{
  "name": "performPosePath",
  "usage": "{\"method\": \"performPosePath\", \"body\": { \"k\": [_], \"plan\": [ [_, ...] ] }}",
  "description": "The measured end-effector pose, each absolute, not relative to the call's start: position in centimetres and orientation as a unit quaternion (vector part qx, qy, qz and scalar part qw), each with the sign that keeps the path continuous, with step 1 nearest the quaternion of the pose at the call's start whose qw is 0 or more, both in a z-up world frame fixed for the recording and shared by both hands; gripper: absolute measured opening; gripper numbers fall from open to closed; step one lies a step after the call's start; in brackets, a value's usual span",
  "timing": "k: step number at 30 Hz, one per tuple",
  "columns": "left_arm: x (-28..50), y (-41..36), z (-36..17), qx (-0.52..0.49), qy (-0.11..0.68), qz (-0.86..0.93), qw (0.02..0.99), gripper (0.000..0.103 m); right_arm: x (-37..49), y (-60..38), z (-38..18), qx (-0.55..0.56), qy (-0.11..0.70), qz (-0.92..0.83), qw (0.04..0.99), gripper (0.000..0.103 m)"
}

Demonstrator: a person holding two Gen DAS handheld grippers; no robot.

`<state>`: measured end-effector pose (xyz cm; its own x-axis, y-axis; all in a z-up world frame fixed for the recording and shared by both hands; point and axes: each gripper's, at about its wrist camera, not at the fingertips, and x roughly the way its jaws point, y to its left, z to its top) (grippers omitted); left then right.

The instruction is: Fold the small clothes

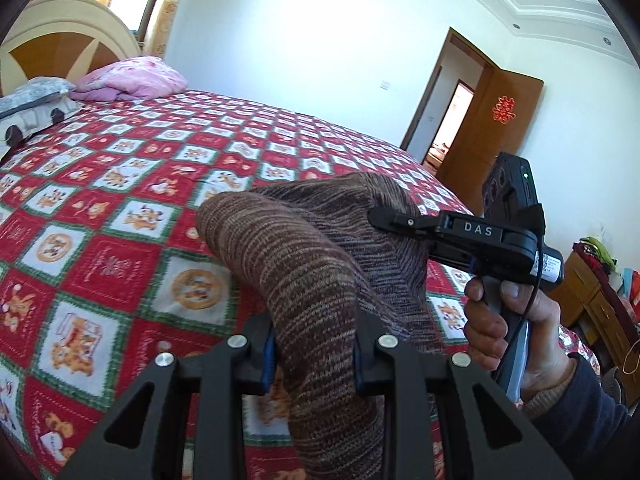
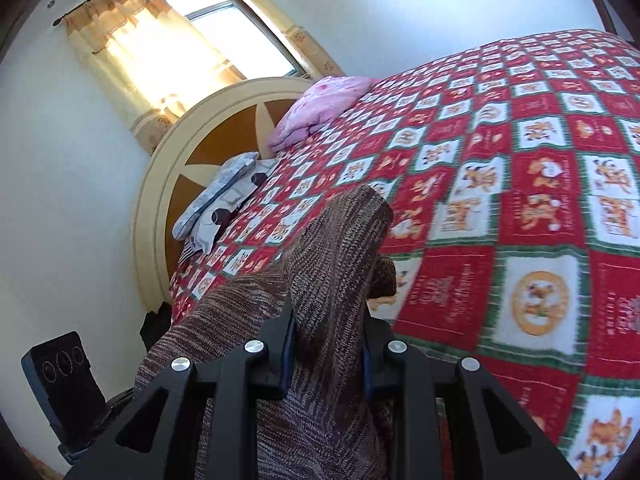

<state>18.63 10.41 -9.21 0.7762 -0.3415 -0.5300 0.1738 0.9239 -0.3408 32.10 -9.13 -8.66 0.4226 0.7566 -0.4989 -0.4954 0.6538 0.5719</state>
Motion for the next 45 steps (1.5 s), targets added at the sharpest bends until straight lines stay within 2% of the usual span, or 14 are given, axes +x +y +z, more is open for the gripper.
{"method": "performPosePath", "body": {
  "k": [21,32,35,39,45],
  "plan": [
    [15.5,17.4,-9.1,-0.154,0.273,-0.060,0.948,0.029,32.0,1.8,-7.6,0.134,0.389,0.457,0.789,0.026],
    [16.8,19.6,-16.0,-0.163,0.344,0.002,0.925,0.029,35.1,6.1,-12.2,0.091,0.465,0.416,0.777,0.026],
    [16.9,20.3,-17.3,-0.184,0.354,0.005,0.917,0.031,35.9,6.3,-13.9,0.099,0.479,0.405,0.773,0.026],
    [16.6,20.5,-16.9,-0.194,0.355,0.006,0.915,0.040,36.2,5.8,-15.2,0.104,0.488,0.389,0.775,0.030],
    [15.7,20.3,-15.4,-0.195,0.342,0.012,0.919,0.040,34.9,4.9,-14.1,0.085,0.466,0.382,0.794,0.033]
  ]
}}
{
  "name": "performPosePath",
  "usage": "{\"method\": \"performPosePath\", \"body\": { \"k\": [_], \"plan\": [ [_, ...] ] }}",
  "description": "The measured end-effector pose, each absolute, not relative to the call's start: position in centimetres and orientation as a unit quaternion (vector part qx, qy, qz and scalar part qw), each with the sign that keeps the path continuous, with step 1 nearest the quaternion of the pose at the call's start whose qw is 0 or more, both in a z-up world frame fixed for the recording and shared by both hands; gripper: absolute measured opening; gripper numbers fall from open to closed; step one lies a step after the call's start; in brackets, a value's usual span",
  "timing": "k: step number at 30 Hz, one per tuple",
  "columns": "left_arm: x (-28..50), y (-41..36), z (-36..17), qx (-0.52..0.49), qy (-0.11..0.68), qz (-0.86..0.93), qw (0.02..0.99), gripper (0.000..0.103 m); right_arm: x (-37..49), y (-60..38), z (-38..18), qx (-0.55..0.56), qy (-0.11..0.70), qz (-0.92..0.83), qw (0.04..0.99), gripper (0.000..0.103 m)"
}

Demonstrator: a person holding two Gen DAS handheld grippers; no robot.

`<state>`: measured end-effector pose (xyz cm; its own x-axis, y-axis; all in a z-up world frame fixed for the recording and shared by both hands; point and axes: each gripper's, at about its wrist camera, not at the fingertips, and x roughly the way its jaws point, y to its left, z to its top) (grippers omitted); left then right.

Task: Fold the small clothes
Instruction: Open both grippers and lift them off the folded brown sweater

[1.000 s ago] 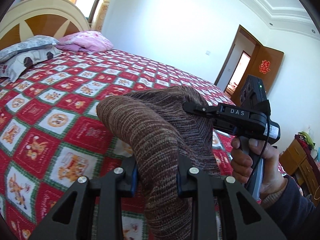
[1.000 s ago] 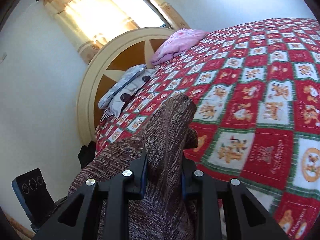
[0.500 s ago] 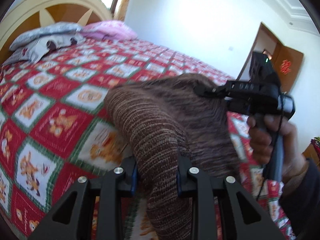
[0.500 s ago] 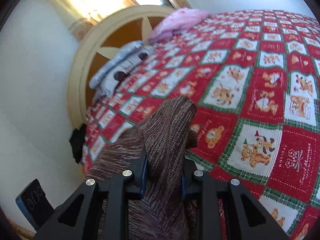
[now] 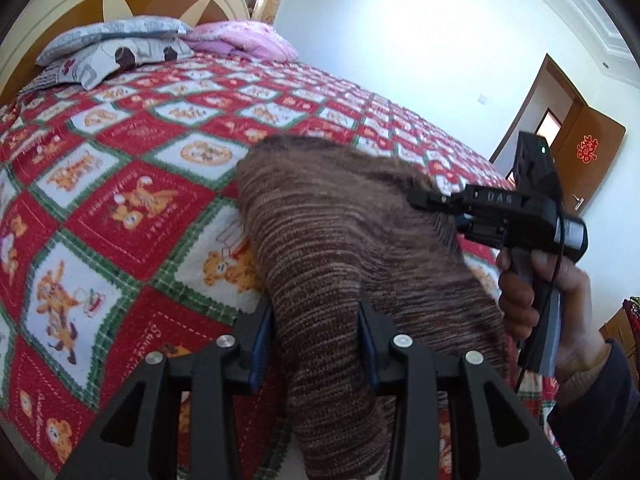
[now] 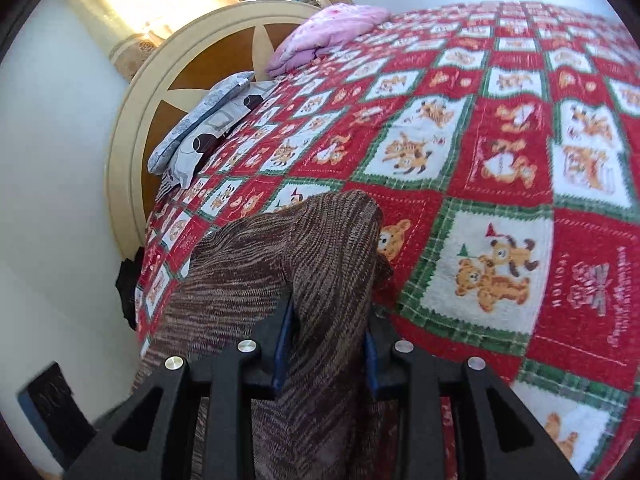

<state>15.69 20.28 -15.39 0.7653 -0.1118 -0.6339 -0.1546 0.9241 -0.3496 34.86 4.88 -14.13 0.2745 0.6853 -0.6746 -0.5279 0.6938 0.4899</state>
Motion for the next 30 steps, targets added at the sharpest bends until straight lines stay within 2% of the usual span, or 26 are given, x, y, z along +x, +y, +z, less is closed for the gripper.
{"method": "performPosePath", "body": {
  "k": [3,6,7,13,17,19,21,25,27,30],
  "plan": [
    [14.9,20.4,-13.9,-0.183,0.314,0.028,0.931,0.049,34.0,3.4,-13.0,0.093,0.453,0.375,0.803,0.039],
    [14.5,21.1,-12.5,-0.164,0.284,0.057,0.943,0.071,32.2,1.2,-12.3,0.119,0.454,0.381,0.797,0.039],
    [14.6,21.3,-12.3,-0.155,0.280,0.068,0.945,0.074,31.5,0.6,-12.2,0.122,0.455,0.387,0.793,0.039],
    [18.2,21.7,-14.2,-0.094,0.309,0.127,0.938,0.074,24.6,-1.2,-12.5,0.087,0.455,0.404,0.789,0.039],
    [19.5,20.6,-16.5,-0.056,0.338,0.138,0.929,0.076,21.8,-0.4,-13.3,0.003,0.453,0.371,0.811,0.034],
    [19.3,20.7,-16.8,-0.064,0.330,0.139,0.931,0.082,22.1,-0.8,-14.2,-0.028,0.458,0.317,0.830,0.034],
    [19.0,20.9,-16.8,-0.073,0.329,0.142,0.931,0.084,21.9,-1.2,-13.7,-0.019,0.447,0.310,0.839,0.034],
    [19.1,21.0,-16.8,-0.082,0.330,0.139,0.930,0.084,19.3,0.1,-10.4,-0.014,0.367,0.354,0.860,0.034],
    [19.1,20.9,-16.8,-0.083,0.330,0.139,0.930,0.084,18.6,2.2,-10.5,-0.022,0.373,0.418,0.828,0.034],
    [19.1,21.0,-16.7,-0.087,0.335,0.133,0.929,0.084,19.7,3.1,-12.9,-0.038,0.406,0.378,0.831,0.034]
  ]
}}
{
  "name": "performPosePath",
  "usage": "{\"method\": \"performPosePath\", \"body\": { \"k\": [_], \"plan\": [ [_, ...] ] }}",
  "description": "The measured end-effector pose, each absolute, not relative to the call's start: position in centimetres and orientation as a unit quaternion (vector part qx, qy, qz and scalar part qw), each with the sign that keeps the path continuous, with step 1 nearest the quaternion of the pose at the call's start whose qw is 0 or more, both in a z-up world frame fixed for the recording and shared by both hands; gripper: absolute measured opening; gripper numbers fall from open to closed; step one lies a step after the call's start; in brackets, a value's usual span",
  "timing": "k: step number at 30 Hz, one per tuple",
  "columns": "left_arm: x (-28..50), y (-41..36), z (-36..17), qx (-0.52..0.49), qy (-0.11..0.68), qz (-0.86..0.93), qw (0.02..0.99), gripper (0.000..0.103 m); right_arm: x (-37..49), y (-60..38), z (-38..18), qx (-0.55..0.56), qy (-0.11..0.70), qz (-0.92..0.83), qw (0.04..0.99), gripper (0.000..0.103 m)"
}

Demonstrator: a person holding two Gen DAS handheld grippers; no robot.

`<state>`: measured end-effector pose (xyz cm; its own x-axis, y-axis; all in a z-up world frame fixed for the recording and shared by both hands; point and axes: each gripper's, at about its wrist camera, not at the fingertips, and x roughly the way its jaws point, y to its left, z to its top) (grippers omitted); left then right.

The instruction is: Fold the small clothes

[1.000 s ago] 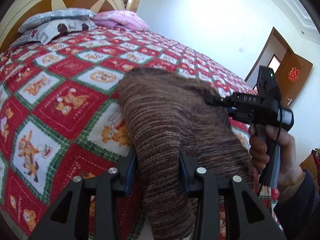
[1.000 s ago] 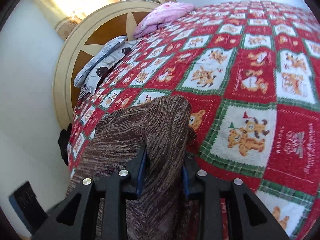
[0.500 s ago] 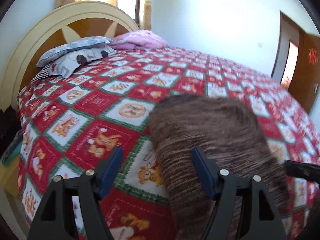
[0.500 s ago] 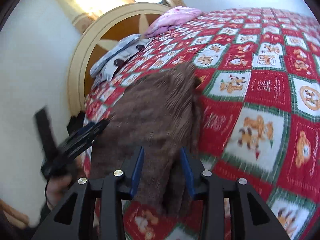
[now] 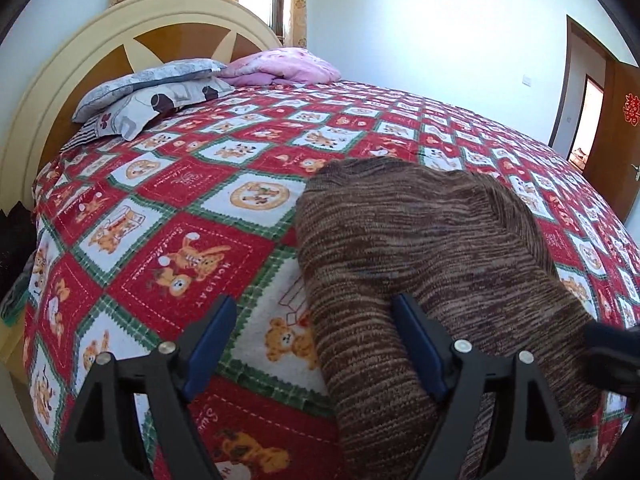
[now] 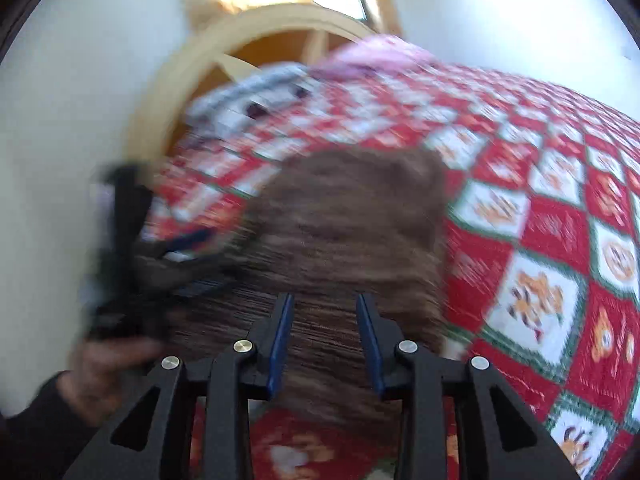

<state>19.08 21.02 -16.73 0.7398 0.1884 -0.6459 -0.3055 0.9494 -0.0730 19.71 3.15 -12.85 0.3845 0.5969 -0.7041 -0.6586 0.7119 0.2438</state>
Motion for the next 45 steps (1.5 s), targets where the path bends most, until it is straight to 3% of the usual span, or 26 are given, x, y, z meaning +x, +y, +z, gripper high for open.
{"method": "performPosePath", "body": {
  "k": [4,11,14,15,16,18,24,45],
  "plan": [
    [18.9,21.1,-16.8,-0.096,0.336,0.127,0.928,0.085,21.9,1.0,-15.3,0.020,0.446,0.370,0.815,0.024],
    [17.7,21.1,-16.7,-0.119,0.341,0.126,0.924,0.088,21.1,0.3,-15.4,0.018,0.436,0.360,0.824,0.023],
    [16.2,21.0,-15.5,-0.132,0.338,0.128,0.923,0.088,19.1,-0.4,-13.9,0.036,0.421,0.336,0.842,0.040],
    [15.5,20.8,-14.9,-0.134,0.329,0.129,0.926,0.090,18.3,-0.8,-13.1,0.046,0.411,0.338,0.845,0.056],
    [14.9,20.6,-14.1,-0.136,0.316,0.131,0.930,0.096,17.2,-1.2,-12.0,0.054,0.394,0.346,0.849,0.065],
    [14.0,20.2,-12.8,-0.137,0.295,0.135,0.936,0.101,15.1,-1.6,-9.9,0.038,0.353,0.344,0.869,0.065],
    [12.5,18.6,-9.5,-0.127,0.251,0.113,0.953,0.102,11.0,-2.4,-5.7,-0.031,0.264,0.300,0.916,0.065],
    [10.0,16.6,-6.6,-0.118,0.198,0.105,0.967,0.103,6.9,-4.3,-3.1,-0.026,0.223,0.268,0.937,0.066]
  ]
}}
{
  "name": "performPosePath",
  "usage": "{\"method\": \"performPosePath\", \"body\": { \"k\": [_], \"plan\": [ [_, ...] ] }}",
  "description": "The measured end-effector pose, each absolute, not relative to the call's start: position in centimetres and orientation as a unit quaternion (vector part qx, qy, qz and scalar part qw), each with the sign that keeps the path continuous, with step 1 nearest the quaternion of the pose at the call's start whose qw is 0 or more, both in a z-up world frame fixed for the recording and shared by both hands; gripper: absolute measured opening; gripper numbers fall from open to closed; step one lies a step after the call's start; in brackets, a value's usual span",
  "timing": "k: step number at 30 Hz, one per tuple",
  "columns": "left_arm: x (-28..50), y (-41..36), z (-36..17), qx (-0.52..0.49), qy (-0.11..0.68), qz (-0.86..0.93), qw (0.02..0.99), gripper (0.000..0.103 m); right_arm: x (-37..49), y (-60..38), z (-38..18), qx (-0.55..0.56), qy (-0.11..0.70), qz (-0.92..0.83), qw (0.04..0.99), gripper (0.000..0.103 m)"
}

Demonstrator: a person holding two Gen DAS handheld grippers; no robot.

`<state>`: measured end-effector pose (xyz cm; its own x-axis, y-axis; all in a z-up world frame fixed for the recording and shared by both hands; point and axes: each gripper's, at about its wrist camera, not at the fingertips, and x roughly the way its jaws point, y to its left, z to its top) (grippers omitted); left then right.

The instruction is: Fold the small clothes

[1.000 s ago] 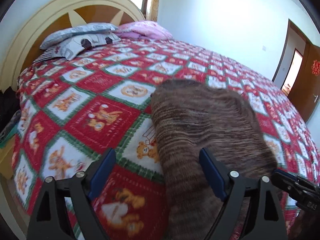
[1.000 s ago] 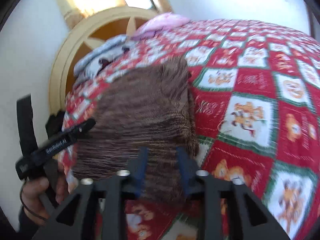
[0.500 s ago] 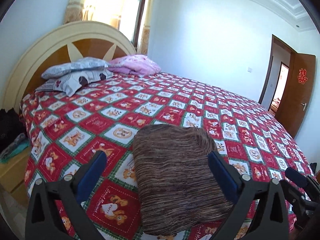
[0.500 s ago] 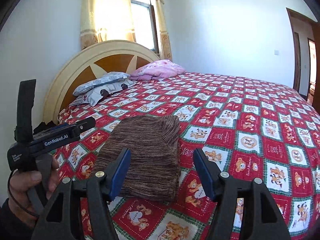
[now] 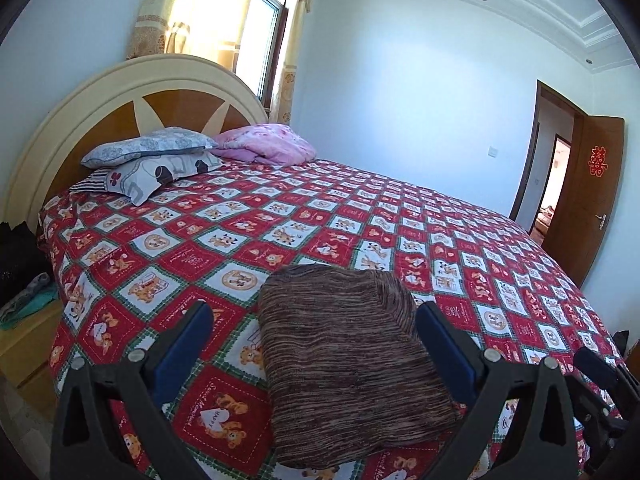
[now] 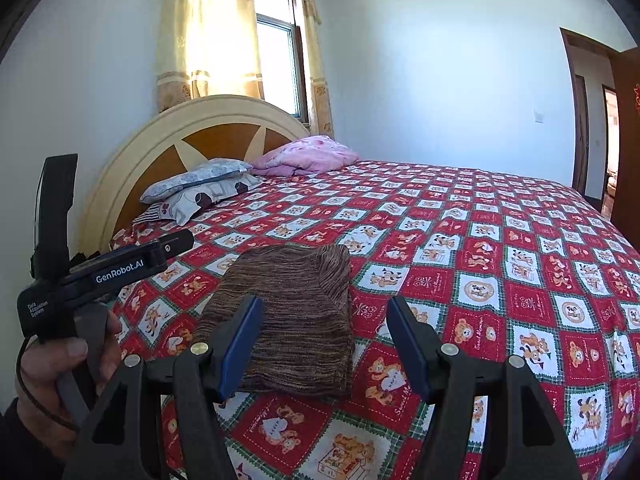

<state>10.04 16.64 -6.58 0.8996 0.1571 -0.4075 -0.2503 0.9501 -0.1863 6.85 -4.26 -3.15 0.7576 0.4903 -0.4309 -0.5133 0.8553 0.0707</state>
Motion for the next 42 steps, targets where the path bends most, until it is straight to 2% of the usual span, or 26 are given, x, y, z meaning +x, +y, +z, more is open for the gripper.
{"method": "performPosePath", "body": {
  "k": [42],
  "plan": [
    [9.3,15.1,-5.3,-0.096,0.182,0.107,0.973,0.103,6.4,-5.0,-2.3,-0.013,0.212,0.268,0.940,0.066]
  ]
}}
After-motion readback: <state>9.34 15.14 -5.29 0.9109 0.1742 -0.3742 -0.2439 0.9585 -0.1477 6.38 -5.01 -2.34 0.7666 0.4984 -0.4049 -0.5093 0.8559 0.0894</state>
